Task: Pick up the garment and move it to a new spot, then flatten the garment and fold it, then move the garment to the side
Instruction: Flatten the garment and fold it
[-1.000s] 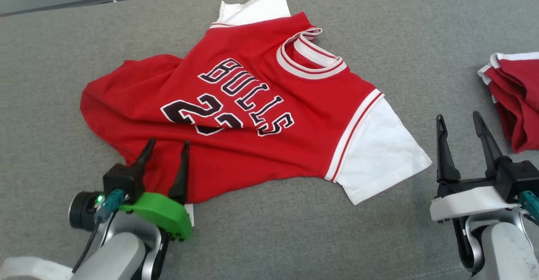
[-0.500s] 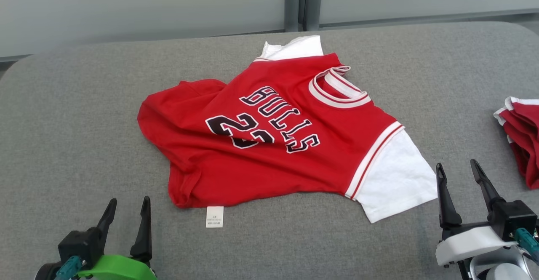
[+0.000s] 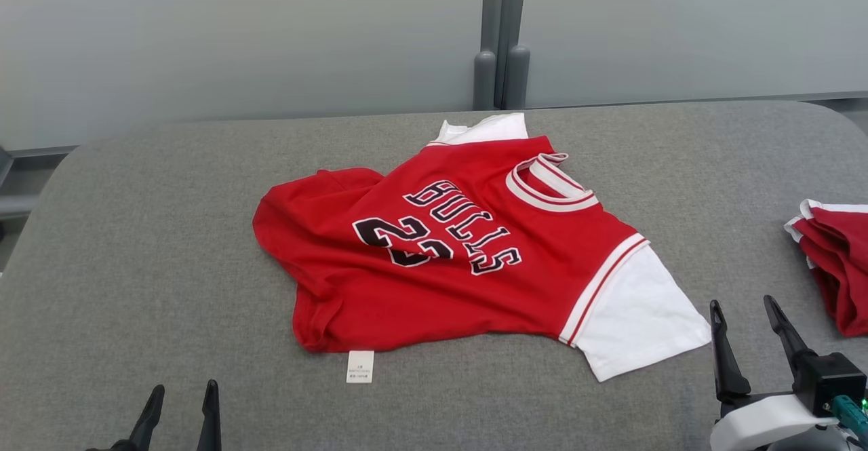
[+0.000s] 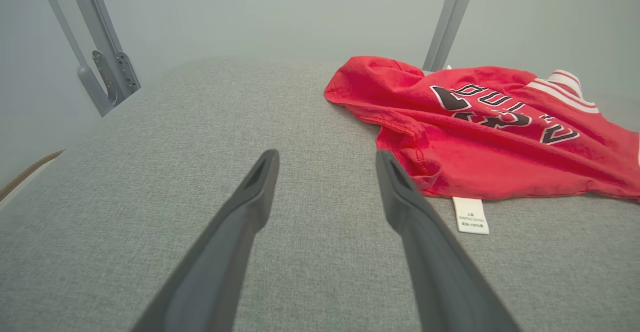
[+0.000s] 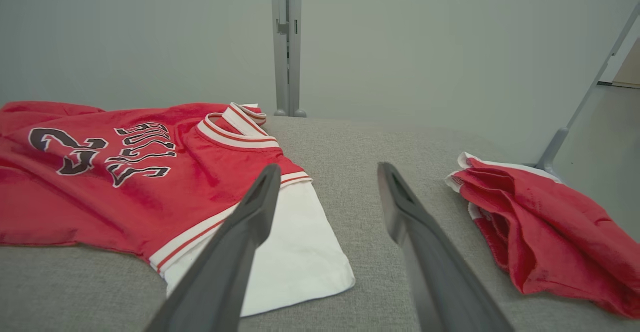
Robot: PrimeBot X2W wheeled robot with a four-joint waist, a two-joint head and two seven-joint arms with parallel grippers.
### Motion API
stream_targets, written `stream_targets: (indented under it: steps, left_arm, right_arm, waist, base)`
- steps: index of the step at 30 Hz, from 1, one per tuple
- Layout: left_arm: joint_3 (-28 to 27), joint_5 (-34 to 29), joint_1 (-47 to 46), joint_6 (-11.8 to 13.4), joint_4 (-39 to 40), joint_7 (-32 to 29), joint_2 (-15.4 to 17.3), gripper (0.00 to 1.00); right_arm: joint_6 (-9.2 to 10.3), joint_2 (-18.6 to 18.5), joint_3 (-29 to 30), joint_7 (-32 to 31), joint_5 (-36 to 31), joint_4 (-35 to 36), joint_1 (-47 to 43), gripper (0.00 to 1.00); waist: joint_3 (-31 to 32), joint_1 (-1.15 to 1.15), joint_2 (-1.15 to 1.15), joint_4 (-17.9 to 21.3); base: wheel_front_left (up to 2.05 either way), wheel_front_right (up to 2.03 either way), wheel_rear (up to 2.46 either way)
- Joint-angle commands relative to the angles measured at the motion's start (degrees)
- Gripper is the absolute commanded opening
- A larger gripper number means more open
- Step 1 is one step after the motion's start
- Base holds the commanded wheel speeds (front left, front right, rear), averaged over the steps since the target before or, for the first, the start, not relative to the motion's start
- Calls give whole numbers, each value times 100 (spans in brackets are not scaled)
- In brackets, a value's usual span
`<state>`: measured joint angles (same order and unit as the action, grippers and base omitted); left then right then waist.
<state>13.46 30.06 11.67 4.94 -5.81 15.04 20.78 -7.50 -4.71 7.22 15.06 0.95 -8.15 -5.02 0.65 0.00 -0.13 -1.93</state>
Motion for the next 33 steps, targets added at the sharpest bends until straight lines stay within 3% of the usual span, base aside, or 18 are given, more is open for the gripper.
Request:
stream_targets:
  steps: [1,15,33]
  left_arm:
    - [-62,-65,77,-59,23,17,-25,100]
    - [-672,-498,220,-644,-86,17,-458,100]
    - [-1022,-810,140,-972,-268,18,-841,100]
  right_arm:
    - [2,-2,28,16,-13,-13,-50,100]
    - [2,54,140,16,24,-1,-28,100]
    - [2,13,122,16,19,-19,26,100]
  waist:
    - [9,0,13,9]
    - [-13,0,13,148]
    - [-20,0,13,180]
  base:
    - [0,0,0]
    - [0,0,0]
    - [0,0,0]
